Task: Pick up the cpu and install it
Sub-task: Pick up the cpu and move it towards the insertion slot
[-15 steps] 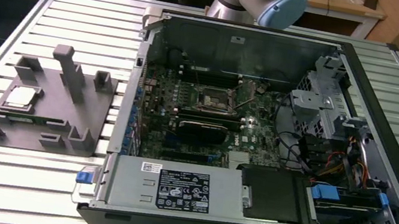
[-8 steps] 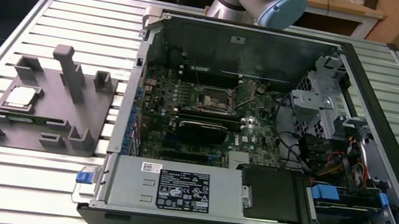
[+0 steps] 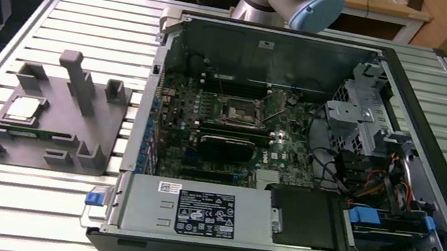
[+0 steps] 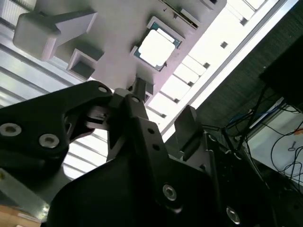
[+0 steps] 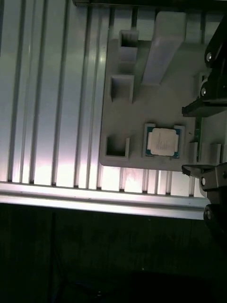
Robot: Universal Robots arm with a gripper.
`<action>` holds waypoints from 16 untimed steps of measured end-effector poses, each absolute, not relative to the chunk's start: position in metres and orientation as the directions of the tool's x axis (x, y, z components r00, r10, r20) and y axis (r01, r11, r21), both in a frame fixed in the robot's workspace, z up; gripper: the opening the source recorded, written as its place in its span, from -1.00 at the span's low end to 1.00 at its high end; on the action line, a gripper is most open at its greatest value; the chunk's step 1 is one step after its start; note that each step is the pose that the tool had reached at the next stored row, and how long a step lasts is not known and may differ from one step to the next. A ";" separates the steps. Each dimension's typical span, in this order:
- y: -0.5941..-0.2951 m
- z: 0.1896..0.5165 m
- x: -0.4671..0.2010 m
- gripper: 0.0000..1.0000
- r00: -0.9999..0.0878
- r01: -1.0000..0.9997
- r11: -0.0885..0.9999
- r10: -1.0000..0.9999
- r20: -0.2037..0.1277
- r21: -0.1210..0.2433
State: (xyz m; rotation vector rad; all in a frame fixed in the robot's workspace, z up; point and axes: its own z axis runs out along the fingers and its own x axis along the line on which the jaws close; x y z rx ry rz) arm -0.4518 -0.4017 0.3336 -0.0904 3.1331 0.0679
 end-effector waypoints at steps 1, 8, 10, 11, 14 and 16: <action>-0.402 0.332 -0.452 0.05 -0.998 -0.059 0.997 -0.059 -0.008 0.043; -0.402 0.322 -0.452 0.52 -0.998 -0.063 0.997 -0.062 -0.008 0.043; -0.402 0.319 -0.452 0.52 -0.998 -0.063 0.997 -0.063 -0.008 0.043; -0.402 0.317 -0.452 0.52 -0.998 -0.063 0.997 -0.063 -0.008 0.043; -0.402 0.313 -0.452 0.52 -0.998 -0.064 0.997 -0.063 -0.008 0.042; -0.402 0.309 -0.452 0.55 -0.998 -0.065 0.997 -0.064 -0.008 0.042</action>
